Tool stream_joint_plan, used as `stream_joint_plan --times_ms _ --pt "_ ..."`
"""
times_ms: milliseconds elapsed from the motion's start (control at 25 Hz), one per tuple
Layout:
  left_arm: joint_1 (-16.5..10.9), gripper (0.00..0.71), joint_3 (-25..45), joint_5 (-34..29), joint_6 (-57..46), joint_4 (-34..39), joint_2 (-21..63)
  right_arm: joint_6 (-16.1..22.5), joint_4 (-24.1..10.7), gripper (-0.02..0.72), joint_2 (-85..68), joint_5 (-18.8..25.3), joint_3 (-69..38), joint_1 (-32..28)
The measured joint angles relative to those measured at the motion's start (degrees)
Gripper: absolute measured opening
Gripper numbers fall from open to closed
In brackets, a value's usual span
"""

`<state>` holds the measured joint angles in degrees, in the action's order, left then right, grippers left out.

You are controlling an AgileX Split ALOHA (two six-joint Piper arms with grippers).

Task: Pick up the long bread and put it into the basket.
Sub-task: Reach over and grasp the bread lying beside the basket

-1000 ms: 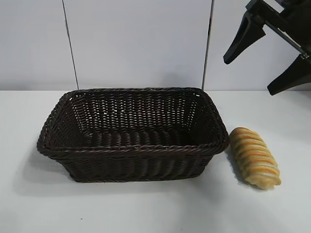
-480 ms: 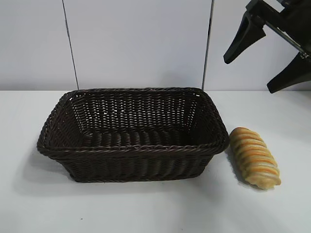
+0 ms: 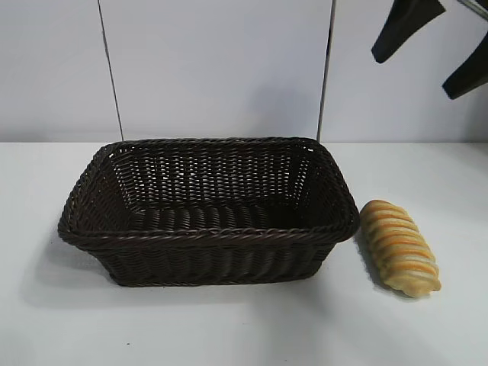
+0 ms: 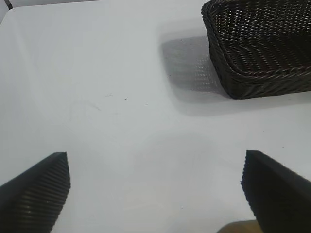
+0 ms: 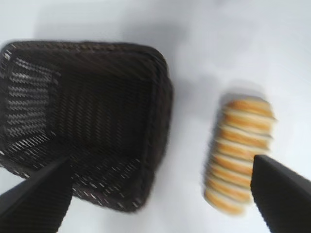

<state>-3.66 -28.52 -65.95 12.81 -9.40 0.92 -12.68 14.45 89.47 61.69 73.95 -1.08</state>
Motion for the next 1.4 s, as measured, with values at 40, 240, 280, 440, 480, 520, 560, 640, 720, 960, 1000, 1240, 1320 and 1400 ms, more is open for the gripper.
stream_joint_plan --times_ms 40,240,280,440,480,520,560,640,720,960,1000,1240,1320,1400 --pt "0.0 0.694 0.0 0.0 0.0 0.0 0.0 0.0 -0.14 0.694 -0.06 -1.81 -1.96 0.0" --pt "0.56 0.694 0.45 0.33 0.0 0.0 0.0 -0.61 -0.28 0.694 -0.06 -15.32 -13.44 0.0" --pt "0.58 0.694 0.45 0.33 0.0 0.0 0.0 -0.61 -0.27 0.694 -0.06 -18.48 -15.17 0.0" --pt "0.58 0.694 0.45 0.37 0.0 0.0 0.0 -0.61 0.32 0.694 0.24 -27.35 -21.16 0.0" --pt "0.58 0.694 0.45 0.37 0.0 0.0 0.0 -0.77 0.9 0.694 0.82 -28.52 -21.82 0.0" --pt "0.58 0.694 0.45 0.37 0.0 0.0 0.0 -1.18 1.7 0.694 1.74 -29.33 -22.09 0.0" --pt "0.58 0.694 0.45 0.37 0.0 0.0 0.0 -1.65 2.54 0.694 2.68 -30.0 -22.17 0.0" --pt "0.58 0.694 0.45 0.37 0.0 0.0 0.0 -3.07 4.74 0.694 5.2 -31.18 -22.21 0.0" --pt "0.58 0.694 0.45 0.37 0.0 0.0 0.0 -4.37 6.6 0.694 7.22 -32.79 -22.21 0.0" --pt "0.58 0.694 0.45 0.37 0.0 0.0 0.0 -7.13 8.59 0.694 11.28 -37.14 -22.23 2.65" --pt "0.58 0.694 0.45 0.37 0.0 0.0 0.0 -7.13 8.59 0.694 11.52 -37.69 -22.23 3.69" --pt "0.58 0.694 0.45 0.37 0.0 0.0 0.0 -5.06 6.18 0.656 13.7 -39.07 -22.23 5.99" --pt "0.58 0.694 0.45 0.39 0.0 -0.04 0.0 -4.26 4.96 0.603 14.57 -39.15 -22.23 5.99" --pt "0.58 0.694 0.45 0.39 0.0 -0.04 0.0 -3.27 4.41 0.508 15.26 -39.15 -22.23 5.99"
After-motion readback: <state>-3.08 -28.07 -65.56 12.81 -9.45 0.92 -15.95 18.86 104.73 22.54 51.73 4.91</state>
